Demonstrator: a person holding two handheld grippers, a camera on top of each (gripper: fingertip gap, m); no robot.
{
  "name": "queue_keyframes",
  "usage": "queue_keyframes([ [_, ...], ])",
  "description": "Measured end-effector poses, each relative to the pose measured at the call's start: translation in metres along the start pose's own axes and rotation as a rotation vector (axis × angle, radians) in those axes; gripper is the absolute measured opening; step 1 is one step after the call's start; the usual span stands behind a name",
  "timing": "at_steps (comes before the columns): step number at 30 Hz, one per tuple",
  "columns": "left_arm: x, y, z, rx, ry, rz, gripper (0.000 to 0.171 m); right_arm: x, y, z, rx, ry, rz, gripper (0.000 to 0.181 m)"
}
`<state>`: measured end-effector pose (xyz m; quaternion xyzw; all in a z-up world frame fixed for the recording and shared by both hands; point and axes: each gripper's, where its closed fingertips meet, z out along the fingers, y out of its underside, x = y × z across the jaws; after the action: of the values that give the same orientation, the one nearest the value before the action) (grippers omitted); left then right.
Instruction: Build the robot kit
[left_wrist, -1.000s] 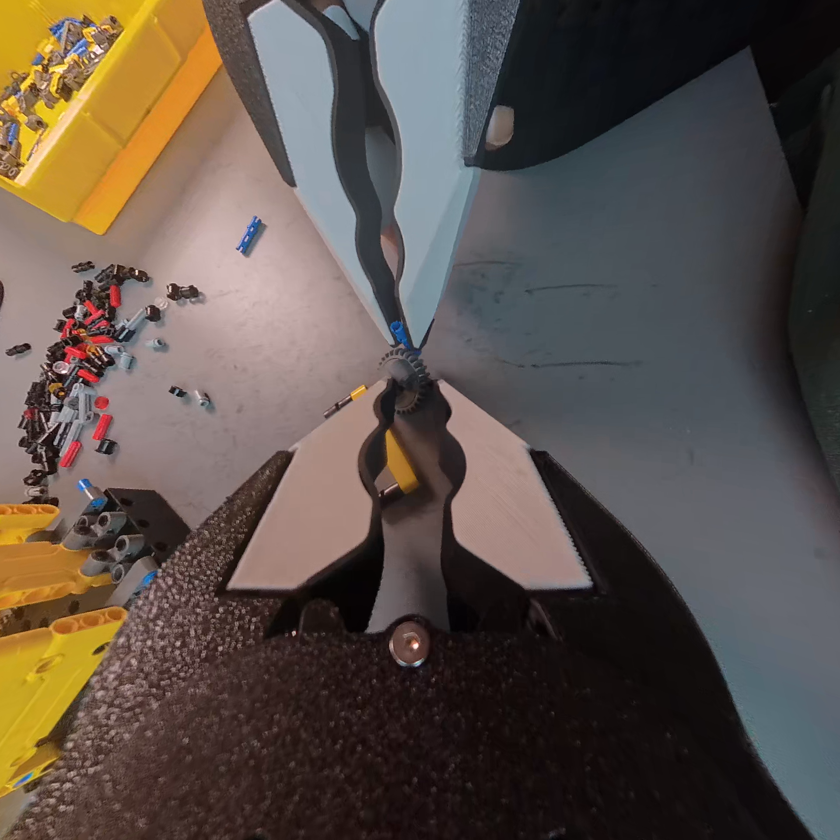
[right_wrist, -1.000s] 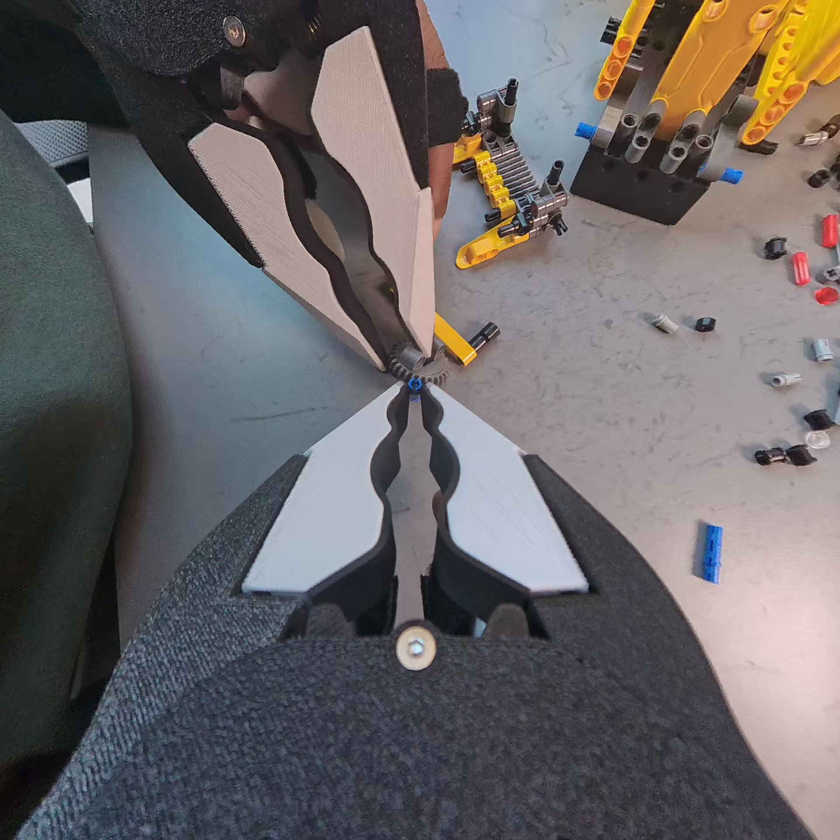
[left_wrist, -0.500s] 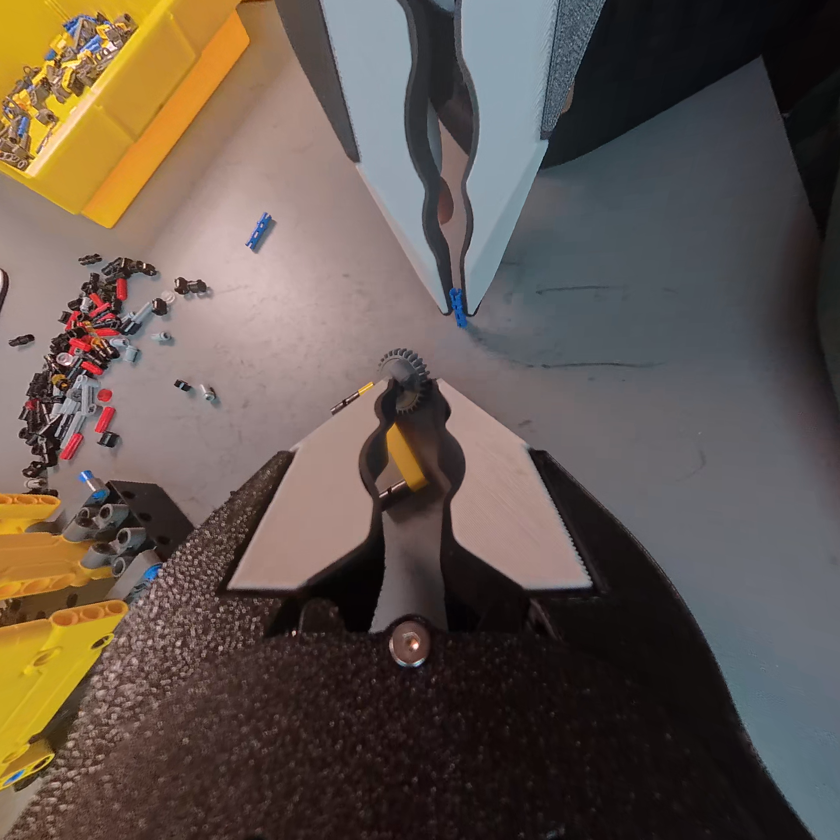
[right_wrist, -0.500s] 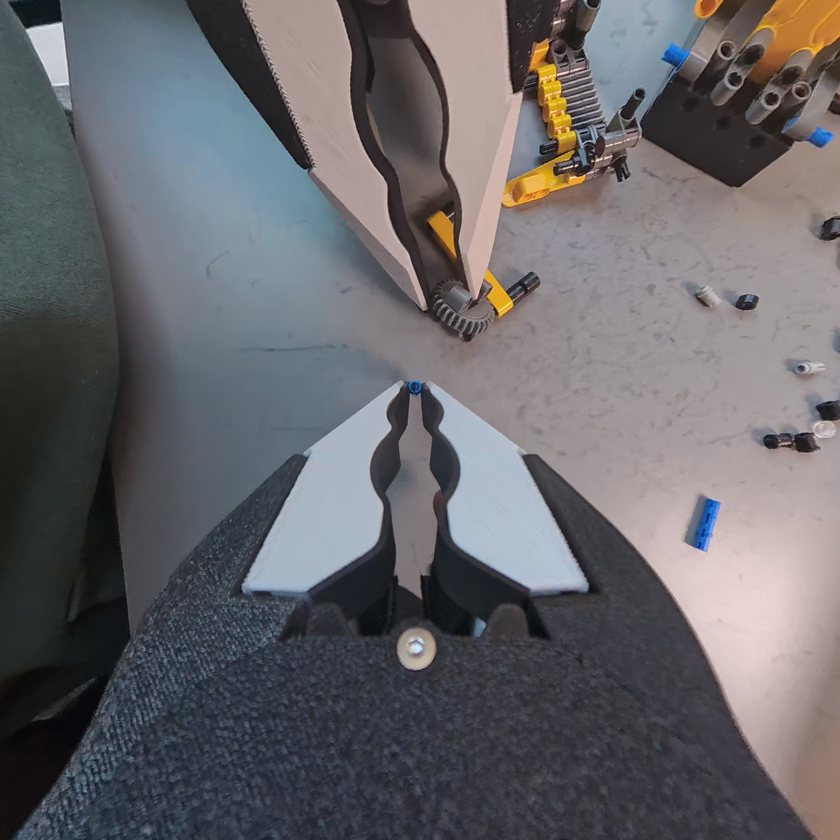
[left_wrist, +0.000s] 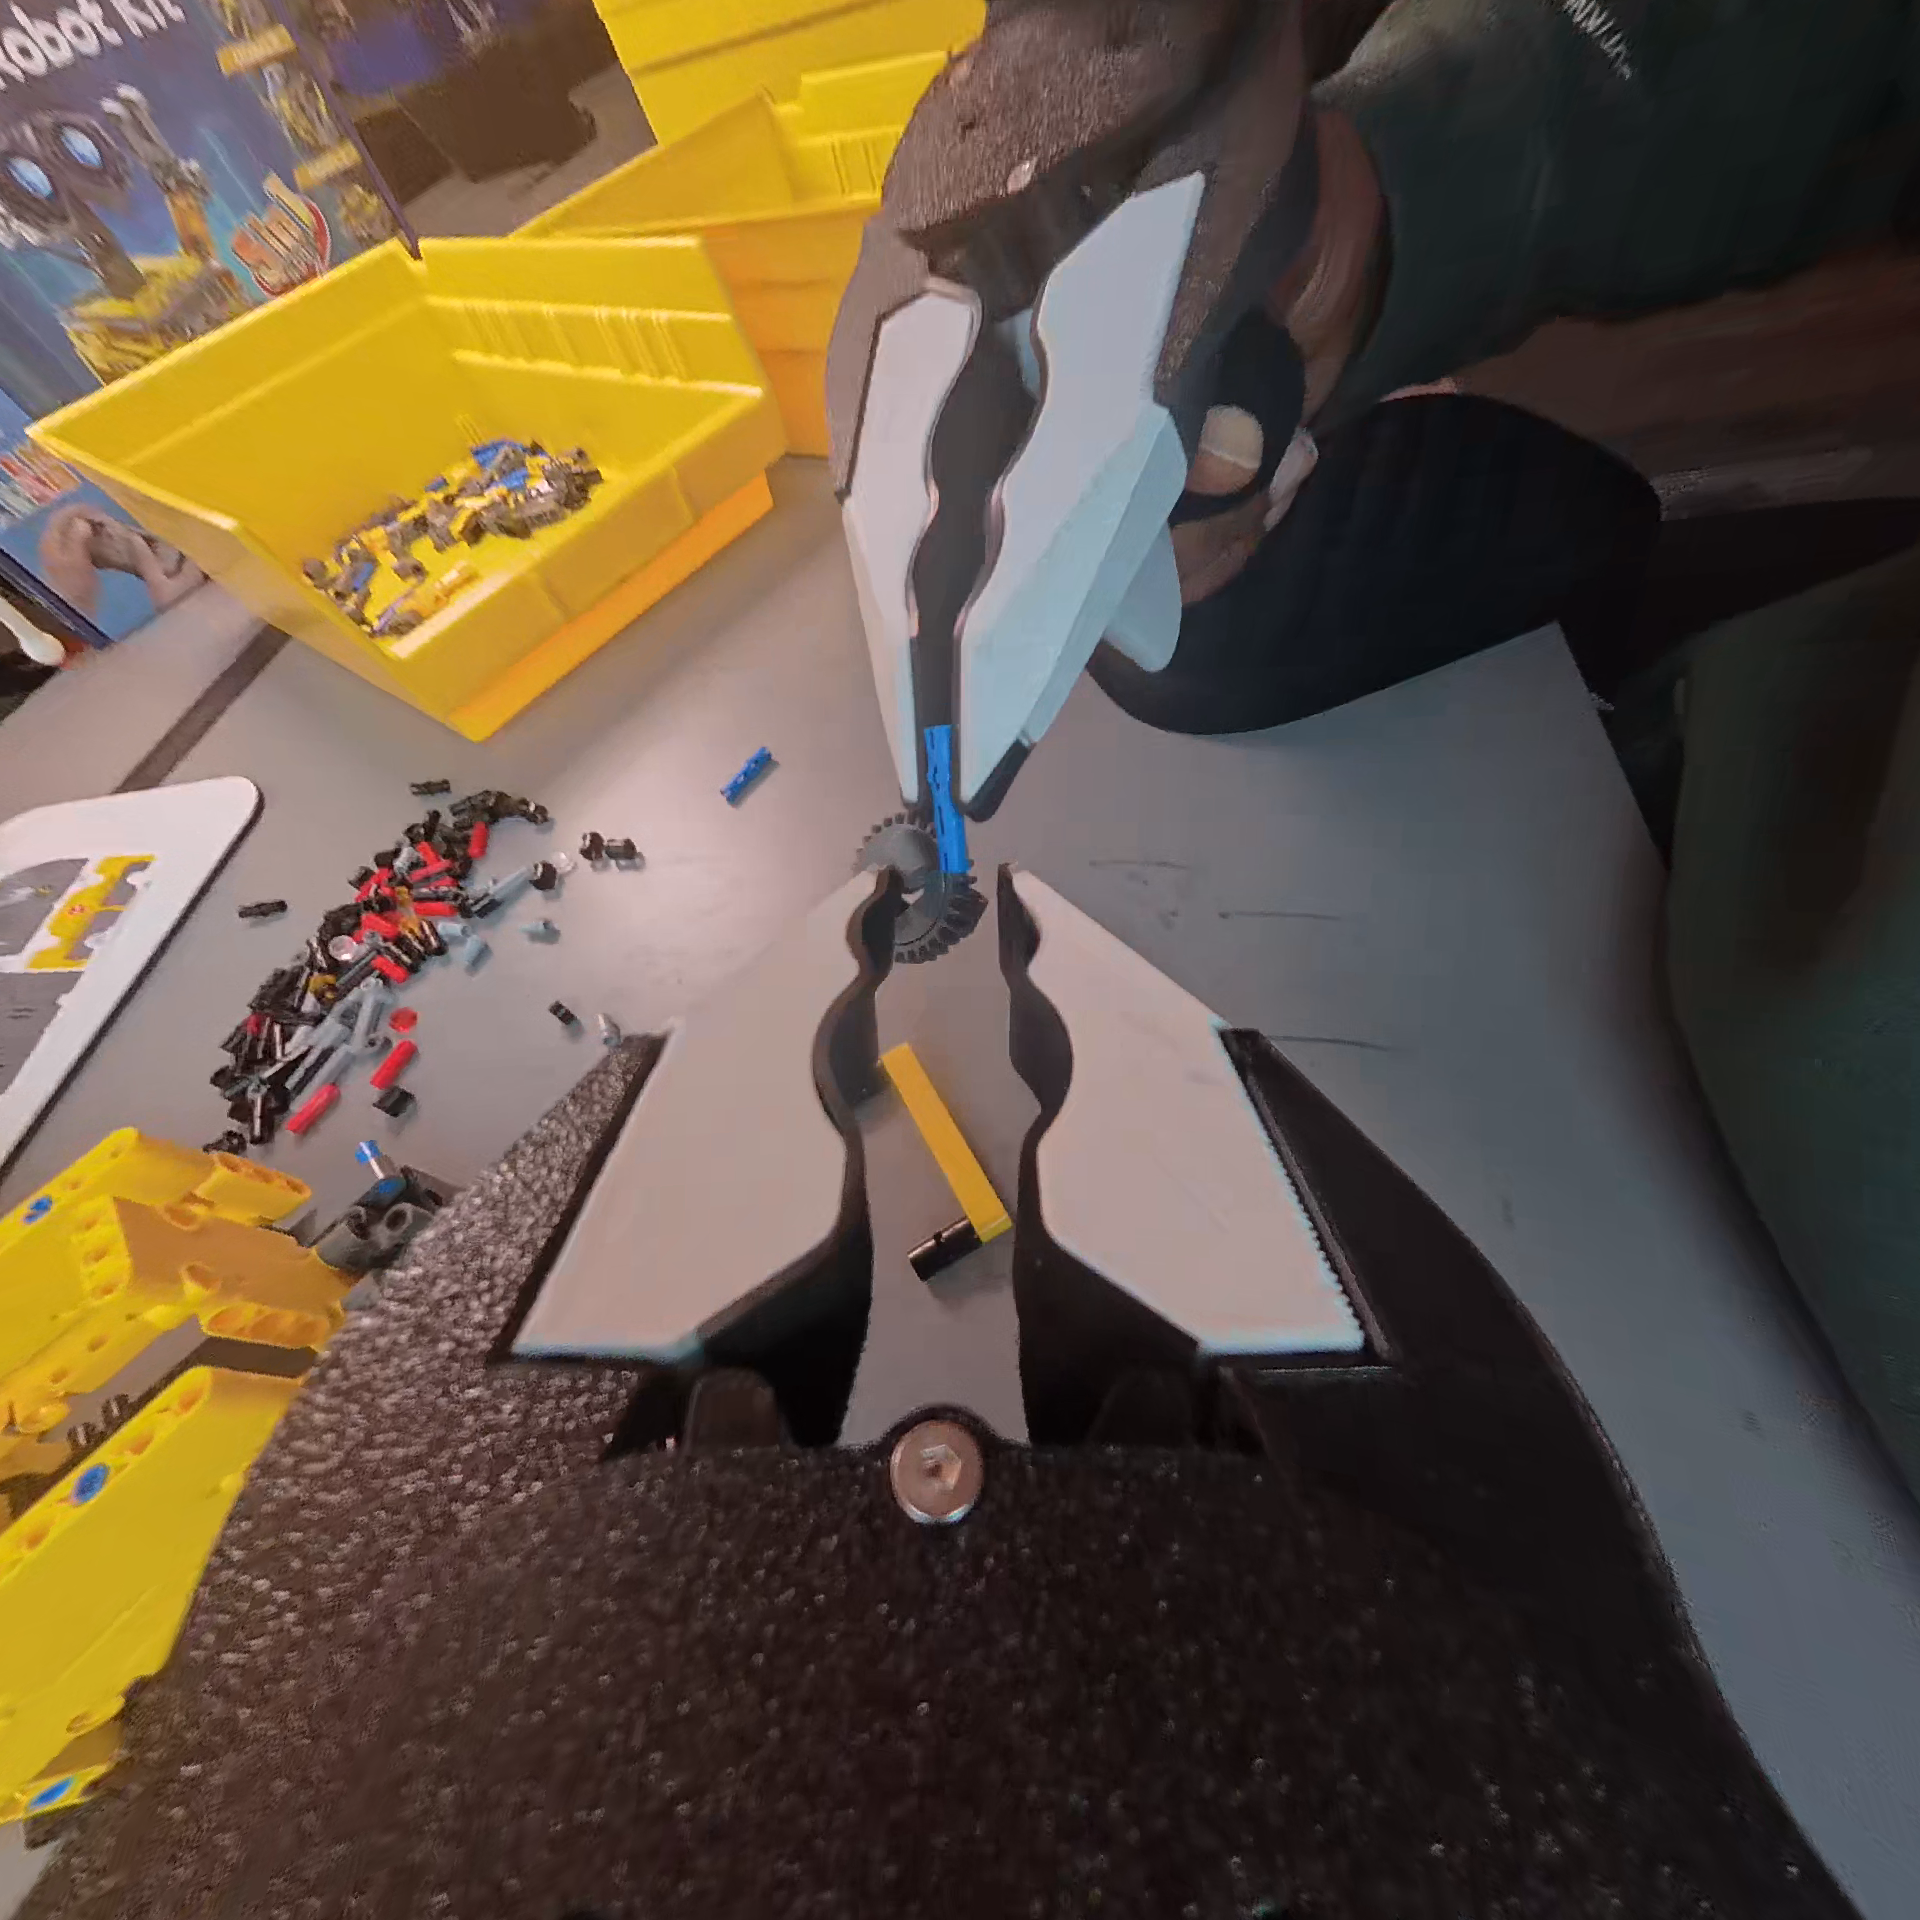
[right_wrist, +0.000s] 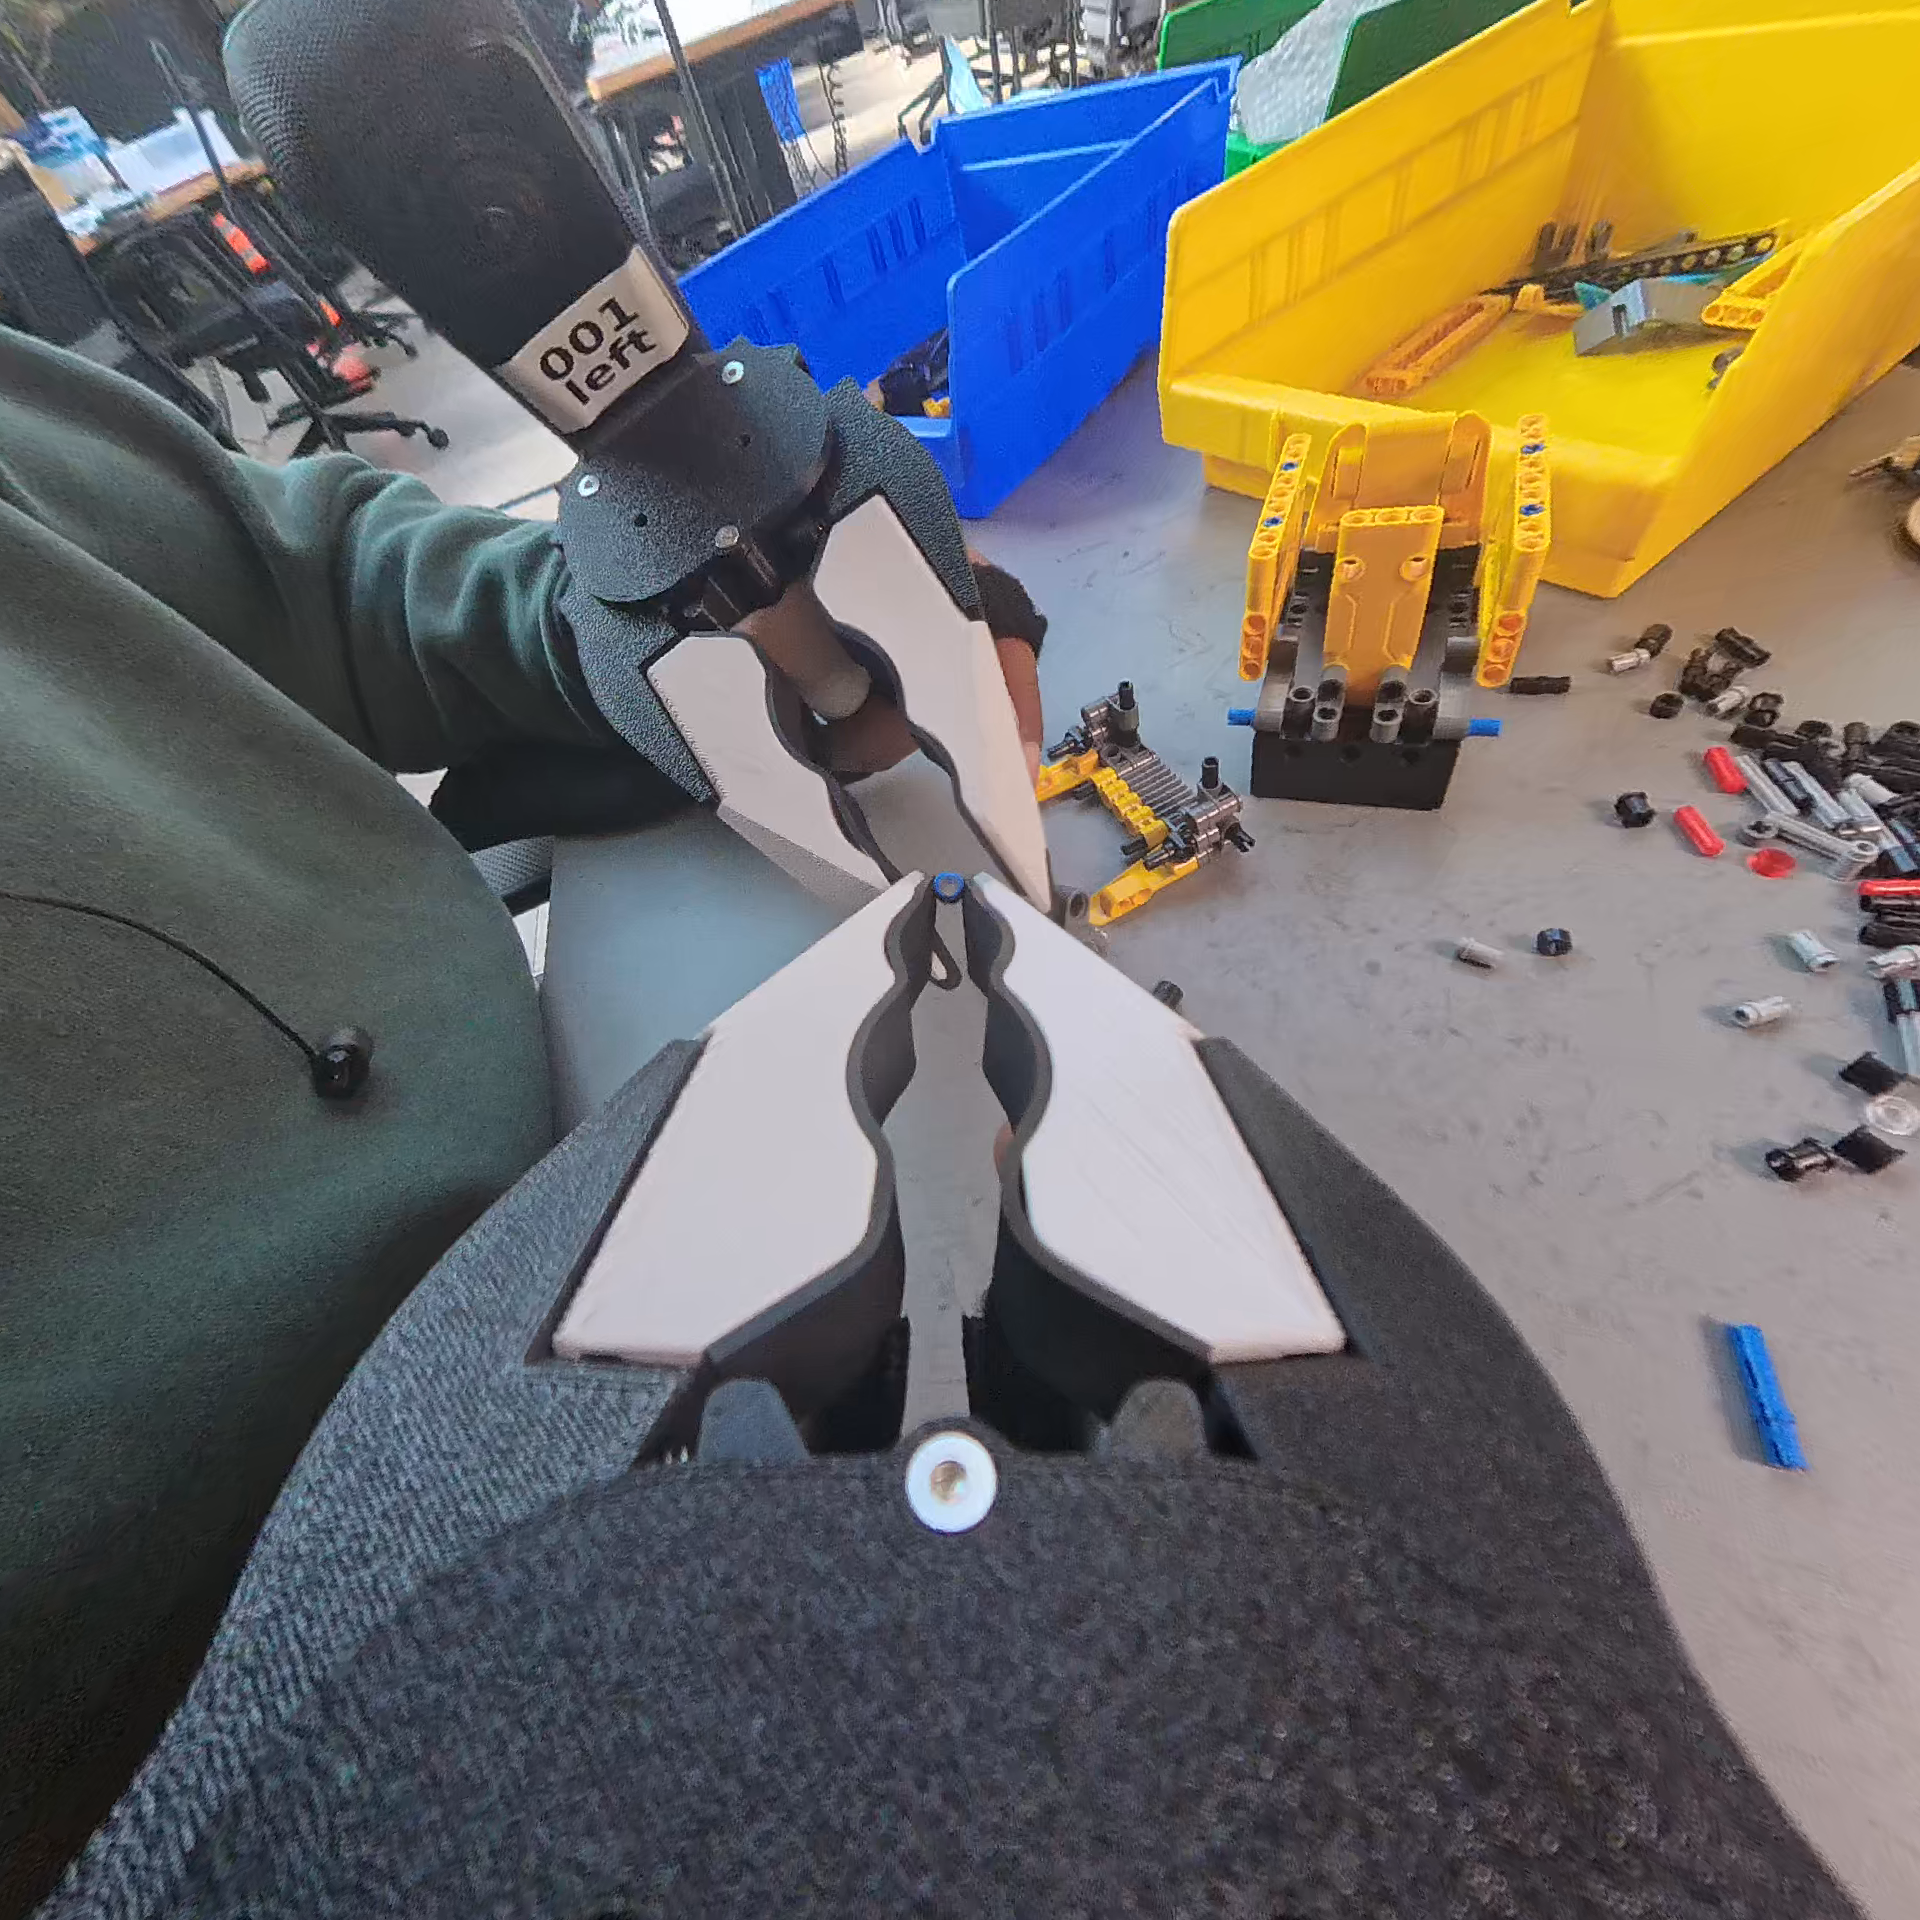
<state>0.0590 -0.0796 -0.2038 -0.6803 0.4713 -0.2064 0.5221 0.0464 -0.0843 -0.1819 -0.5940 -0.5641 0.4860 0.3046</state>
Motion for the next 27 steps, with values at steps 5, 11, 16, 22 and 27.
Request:
queue_keyframes([
  [5, -0.001, -0.005, -0.003, 0.008, -0.040, 0.057, 0.014, 0.001, -0.001, 0.001, 0.019, 0.008, -0.027, 0.004],
  [11, 0.002, 0.007, 0.002, -0.060, -0.030, 0.099, 0.013, 0.002, 0.015, 0.002, -0.067, 0.025, -0.114, 0.004],
  [16, 0.005, 0.014, 0.003, -0.092, -0.010, 0.099, 0.013, 0.003, 0.023, 0.004, -0.097, 0.032, -0.137, 0.004],
  [22, 0.008, 0.019, 0.005, -0.114, 0.029, 0.062, 0.013, 0.001, 0.033, 0.005, -0.163, 0.055, -0.229, 0.004],
  [27, 0.011, 0.028, 0.008, -0.155, 0.056, 0.030, 0.013, 0.003, 0.040, 0.009, -0.210, 0.089, -0.308, 0.004],
])
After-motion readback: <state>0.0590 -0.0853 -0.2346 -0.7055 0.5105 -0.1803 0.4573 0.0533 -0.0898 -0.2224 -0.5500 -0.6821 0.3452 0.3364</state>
